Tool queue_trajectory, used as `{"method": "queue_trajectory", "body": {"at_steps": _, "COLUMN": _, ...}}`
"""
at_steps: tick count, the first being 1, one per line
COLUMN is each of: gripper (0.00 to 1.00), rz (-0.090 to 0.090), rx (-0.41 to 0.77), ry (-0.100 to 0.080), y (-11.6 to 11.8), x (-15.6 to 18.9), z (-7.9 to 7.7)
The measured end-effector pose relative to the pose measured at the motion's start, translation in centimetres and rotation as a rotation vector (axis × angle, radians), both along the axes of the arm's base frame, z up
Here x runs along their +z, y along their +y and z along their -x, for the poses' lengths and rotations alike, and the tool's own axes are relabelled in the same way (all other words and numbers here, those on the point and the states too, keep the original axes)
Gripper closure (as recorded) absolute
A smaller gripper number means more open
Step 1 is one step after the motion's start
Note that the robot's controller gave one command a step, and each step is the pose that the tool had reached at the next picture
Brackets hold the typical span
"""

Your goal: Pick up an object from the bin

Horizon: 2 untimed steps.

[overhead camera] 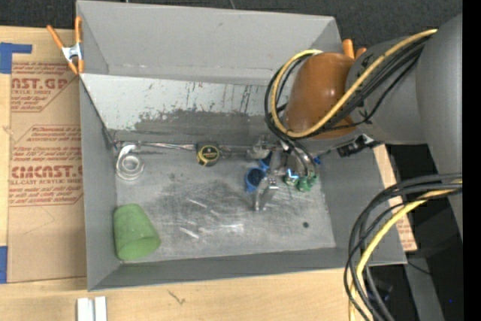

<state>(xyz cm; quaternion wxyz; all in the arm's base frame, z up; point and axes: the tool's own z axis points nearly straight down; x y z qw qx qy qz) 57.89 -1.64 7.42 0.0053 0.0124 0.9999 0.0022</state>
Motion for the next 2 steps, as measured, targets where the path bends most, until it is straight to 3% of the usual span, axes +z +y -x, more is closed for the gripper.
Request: {"method": "queue_trajectory", "body": {"at_steps": 2, "gripper": 0.0, "rz": 0.003, "rx": 0.002, "ry": 0.008, "y": 0.23, "x": 0.37, "z": -0.3}}
